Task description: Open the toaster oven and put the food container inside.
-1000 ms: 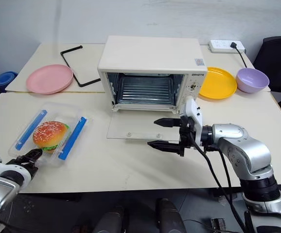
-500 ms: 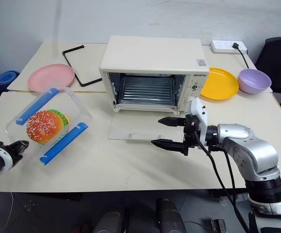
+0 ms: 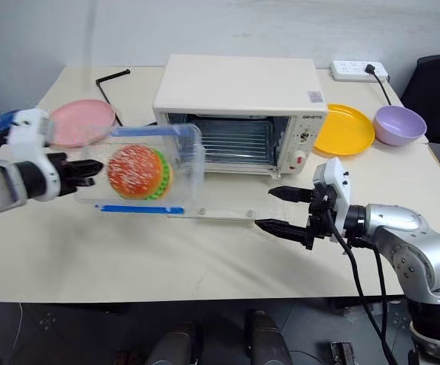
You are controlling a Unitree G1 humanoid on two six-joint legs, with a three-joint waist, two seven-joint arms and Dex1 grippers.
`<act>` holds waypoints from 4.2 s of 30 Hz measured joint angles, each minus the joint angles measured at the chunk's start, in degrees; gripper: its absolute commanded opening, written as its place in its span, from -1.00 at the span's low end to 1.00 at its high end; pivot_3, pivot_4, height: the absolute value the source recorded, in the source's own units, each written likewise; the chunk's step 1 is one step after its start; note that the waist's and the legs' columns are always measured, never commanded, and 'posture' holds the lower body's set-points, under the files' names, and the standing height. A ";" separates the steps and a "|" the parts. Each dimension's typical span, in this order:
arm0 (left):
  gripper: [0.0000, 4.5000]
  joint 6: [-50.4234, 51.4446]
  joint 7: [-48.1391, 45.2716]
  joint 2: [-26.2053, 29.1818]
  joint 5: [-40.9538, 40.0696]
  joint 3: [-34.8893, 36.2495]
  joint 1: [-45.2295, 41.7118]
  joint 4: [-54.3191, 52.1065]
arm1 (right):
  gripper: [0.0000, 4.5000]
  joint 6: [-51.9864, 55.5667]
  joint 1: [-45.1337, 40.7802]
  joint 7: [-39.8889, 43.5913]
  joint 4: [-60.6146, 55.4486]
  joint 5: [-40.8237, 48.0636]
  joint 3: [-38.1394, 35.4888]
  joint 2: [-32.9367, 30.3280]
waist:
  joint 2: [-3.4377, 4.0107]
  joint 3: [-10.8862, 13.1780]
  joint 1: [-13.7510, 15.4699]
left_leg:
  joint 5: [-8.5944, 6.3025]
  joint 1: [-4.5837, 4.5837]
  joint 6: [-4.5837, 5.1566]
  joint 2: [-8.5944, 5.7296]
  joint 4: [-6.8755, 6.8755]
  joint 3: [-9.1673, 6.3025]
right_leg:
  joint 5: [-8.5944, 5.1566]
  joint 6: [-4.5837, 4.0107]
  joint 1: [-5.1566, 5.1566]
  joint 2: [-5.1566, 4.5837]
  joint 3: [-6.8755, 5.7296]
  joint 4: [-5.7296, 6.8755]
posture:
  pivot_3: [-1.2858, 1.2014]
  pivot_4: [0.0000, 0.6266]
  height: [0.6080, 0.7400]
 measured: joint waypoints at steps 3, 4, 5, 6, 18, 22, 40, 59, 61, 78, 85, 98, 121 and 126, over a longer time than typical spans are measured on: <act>-0.93 2.48 -5.05 -5.37 7.61 -5.38 -7.19 1.83 | 1.00 0.26 2.79 -1.96 -2.12 0.71 -1.94 -0.15 | 0.00 0.00 0.04 | 0.03 -0.05 -0.05 -0.02 0.01 0.00 | 0.00 0.00 -0.01 0.02 -0.01 0.00 | 0.03 -0.52 1.00; -0.93 2.74 -6.16 -6.55 9.63 -6.30 -8.44 2.12 | 1.00 0.35 3.52 -2.38 -2.55 0.99 -2.36 -0.16 | 0.00 0.00 -0.01 | 0.04 -0.04 -0.06 -0.03 0.01 -0.01 | 0.00 0.00 -0.01 0.01 0.00 0.01 | 0.03 -0.52 1.00; -0.93 3.02 -7.28 -8.16 11.72 -7.32 -9.97 2.96 | 1.00 0.50 4.42 -2.94 -2.91 1.10 -3.11 -0.17 | 0.00 0.00 0.07 | 0.04 -0.05 -0.06 -0.04 0.01 -0.02 | 0.00 0.01 -0.01 0.01 0.00 0.02 | 0.03 -0.52 1.00; -0.93 3.44 -8.68 -10.35 14.55 -8.20 -11.50 4.40 | 1.00 0.75 5.42 -3.69 -3.41 1.18 -3.83 -0.21 | 0.00 0.00 0.14 | 0.04 -0.02 -0.05 -0.04 0.03 -0.03 | 0.01 0.01 -0.01 0.01 0.01 0.05 | 0.03 -0.52 1.00; -0.59 6.94 -19.69 -26.26 33.89 -9.91 -18.25 13.12 | 1.00 1.05 9.55 -8.09 -6.93 3.10 -7.66 -0.57 | 0.00 0.00 0.17 | 0.08 -0.01 0.04 -0.05 0.08 -0.10 | 0.05 0.11 -0.01 0.00 0.04 0.09 | 0.03 -0.52 1.00; -0.14 8.14 -21.85 -28.29 37.63 -7.99 -18.34 14.67 | 1.00 1.05 9.36 -9.14 -6.95 3.19 -7.64 -0.57 | 0.00 0.00 -0.12 | 0.08 0.03 0.04 -0.03 0.08 -0.11 | 0.05 0.11 -0.01 0.00 0.06 0.14 | 0.03 -0.52 1.00; -0.65 3.63 -55.30 -19.33 31.61 14.62 -3.22 -0.52 | -0.04 5.06 9.31 -9.37 -11.48 13.77 -7.62 -2.33 | 0.00 0.00 -0.67 | 0.11 0.03 -0.02 0.13 0.06 -0.11 | 0.03 0.08 -0.04 -0.04 0.07 0.14 | 0.03 -0.52 1.00; -1.00 -28.82 -85.87 -14.97 60.95 -10.66 8.40 -3.99 | -0.96 3.27 1.90 -24.33 -5.27 -3.65 12.59 8.39 | -0.03 -0.02 -0.60 | 0.12 -0.11 0.24 0.11 0.11 -0.11 | 0.04 0.10 -0.02 0.01 0.32 0.10 | 0.03 -0.52 1.00; -1.00 -29.02 -84.33 -16.50 61.81 -10.97 8.20 -3.06 | -0.96 2.84 1.12 -25.56 -3.10 -6.02 12.96 8.95 | -0.03 -0.02 -0.56 | 0.12 -0.18 0.23 0.11 0.12 -0.12 | 0.04 0.10 -0.08 0.01 0.32 0.12 | 0.03 -0.52 1.00; -1.00 -32.51 -60.02 -38.98 74.29 -7.45 -8.66 21.74 | -0.96 -14.60 -21.86 -34.07 29.69 -28.73 16.74 25.66 | -0.01 -0.03 -0.73 | 0.26 -0.29 0.40 0.00 0.09 0.00 | 0.24 0.42 -0.29 -0.17 0.16 0.27 | 0.03 -0.52 1.00; -1.00 -29.03 -63.13 -34.78 72.06 -3.91 -5.93 15.77 | -0.96 -12.58 -19.20 -31.15 25.57 -26.84 13.38 24.34 | -0.01 -0.03 -0.95 | 0.24 -0.38 0.38 0.04 -0.01 0.02 | 0.24 0.42 -0.41 -0.20 0.25 0.26 | 0.03 -0.52 1.00; 0.31 -16.89 -75.94 -11.77 54.84 18.27 12.42 -9.98 | -1.00 7.02 8.70 -21.62 -8.33 -6.54 1.58 10.40 | -0.01 -0.03 -0.74 | 0.19 -0.02 0.40 0.09 -0.01 -0.06 | 0.21 0.36 0.02 -0.16 0.64 -0.11 | 0.03 -0.52 1.00; 0.98 -18.96 -70.83 -9.18 52.77 19.55 11.88 -11.74 | -1.00 0.58 -4.47 -24.58 2.68 0.17 -4.77 17.52 | -0.01 -0.03 -0.74 | 0.19 -0.06 0.39 0.07 0.00 -0.07 | 0.20 0.36 -0.07 -0.15 0.63 0.13 | 0.03 -0.52 1.00; 1.00 -19.84 -70.69 -8.94 52.89 19.76 12.57 -11.62 | -0.47 3.89 -2.95 -18.89 1.45 1.18 -5.19 5.67 | -0.01 -0.02 -0.58 | 0.17 -0.14 0.41 0.06 -0.02 -0.06 | 0.20 0.36 -0.07 -0.13 0.61 0.07 | 0.03 -0.52 1.00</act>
